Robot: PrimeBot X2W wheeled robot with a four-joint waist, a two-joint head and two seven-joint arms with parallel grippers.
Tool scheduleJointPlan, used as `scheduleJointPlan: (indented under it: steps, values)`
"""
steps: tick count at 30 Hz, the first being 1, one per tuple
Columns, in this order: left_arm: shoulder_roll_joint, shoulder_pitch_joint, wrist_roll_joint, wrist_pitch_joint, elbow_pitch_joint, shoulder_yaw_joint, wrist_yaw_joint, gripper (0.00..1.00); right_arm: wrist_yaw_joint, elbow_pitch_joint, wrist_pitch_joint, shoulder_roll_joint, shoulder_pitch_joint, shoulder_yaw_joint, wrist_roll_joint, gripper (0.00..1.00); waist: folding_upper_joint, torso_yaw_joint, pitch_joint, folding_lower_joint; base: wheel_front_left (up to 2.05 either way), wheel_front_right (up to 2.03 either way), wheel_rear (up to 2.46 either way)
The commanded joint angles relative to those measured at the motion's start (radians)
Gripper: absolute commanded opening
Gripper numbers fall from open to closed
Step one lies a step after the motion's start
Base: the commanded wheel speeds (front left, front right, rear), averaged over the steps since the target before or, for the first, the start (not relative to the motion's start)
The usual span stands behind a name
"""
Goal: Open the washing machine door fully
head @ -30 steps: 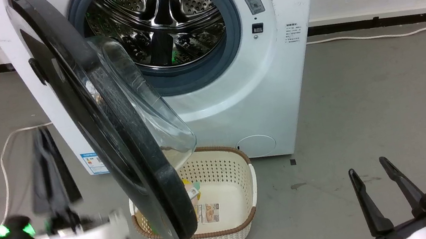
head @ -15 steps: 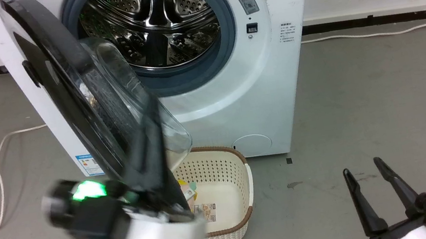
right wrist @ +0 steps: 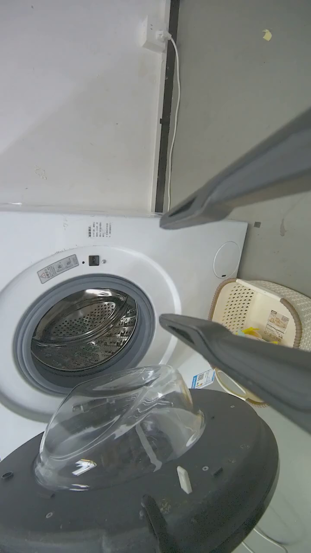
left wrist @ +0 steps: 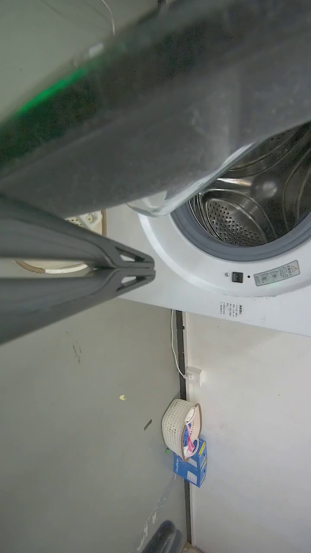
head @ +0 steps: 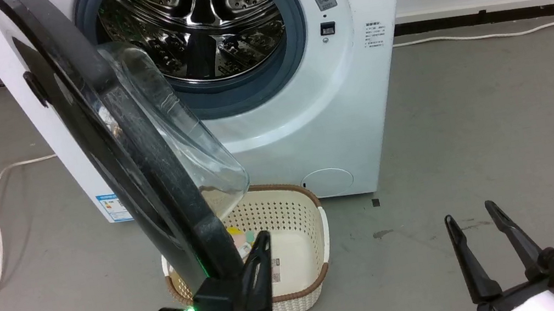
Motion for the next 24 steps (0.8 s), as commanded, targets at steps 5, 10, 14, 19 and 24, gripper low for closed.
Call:
scheduleJointPlan:
  steps: [5,10,14,19,24]
  values:
    - [0.015,-0.011,-0.013,-0.054,0.057,0.041,0.025,0.00,0.001,0.002,-0.004,0.005,-0.002,0.003,0.007,1.00,0.0000,0.035,-0.005,0.0000,0.00,0.00,0.00]
    - [0.028,-0.004,-0.019,-0.064,0.066,0.051,0.028,0.00,0.001,0.007,-0.004,0.005,0.006,0.010,0.010,1.00,0.0000,0.079,-0.017,0.0000,0.00,0.00,0.00]
    - [0.042,0.015,-0.022,-0.054,0.061,0.045,0.026,0.00,0.001,0.015,-0.004,0.005,0.018,0.015,0.016,1.00,0.0000,0.163,-0.035,0.0000,0.00,0.00,0.00]
    - [0.051,0.034,-0.029,-0.043,0.053,0.041,0.024,0.00,0.001,0.018,-0.004,0.005,0.022,0.024,0.025,1.00,0.0000,0.233,-0.041,0.0000,0.00,0.00,0.00]
    - [0.054,0.048,-0.054,-0.034,0.045,0.055,0.028,0.00,0.001,0.018,-0.004,0.005,0.021,0.033,0.029,1.00,0.0000,0.310,-0.031,0.0000,0.00,0.00,0.00]
